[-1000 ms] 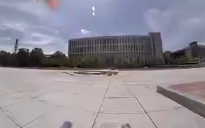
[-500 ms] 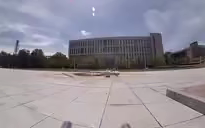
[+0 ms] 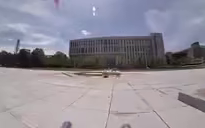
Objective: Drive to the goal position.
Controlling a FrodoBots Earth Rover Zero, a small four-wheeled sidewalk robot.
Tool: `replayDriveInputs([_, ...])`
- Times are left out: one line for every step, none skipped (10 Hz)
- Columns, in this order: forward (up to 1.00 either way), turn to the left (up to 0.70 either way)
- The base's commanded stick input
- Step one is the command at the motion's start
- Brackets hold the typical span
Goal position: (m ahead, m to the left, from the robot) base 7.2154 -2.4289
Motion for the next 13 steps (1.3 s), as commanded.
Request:
replayDriveInputs([0.70, 0.03])
replayDriveInputs([0.70, 0.02])
replayDriveInputs([0.70, 0.03])
replayDriveInputs([0.70, 0.03])
replayDriveInputs([0.70, 0.02])
replayDriveInputs([0.70, 0.03])
replayDriveInputs([0.70, 0.02])
replayDriveInputs([0.70, 0.02])
replayDriveInputs([0.70, 0.02])
replayDriveInputs([0.70, 0.03])
replayDriveInputs([0.70, 0.02])
replayDriveInputs([0.70, 0.03])
replayDriveInputs([0.70, 0.03])
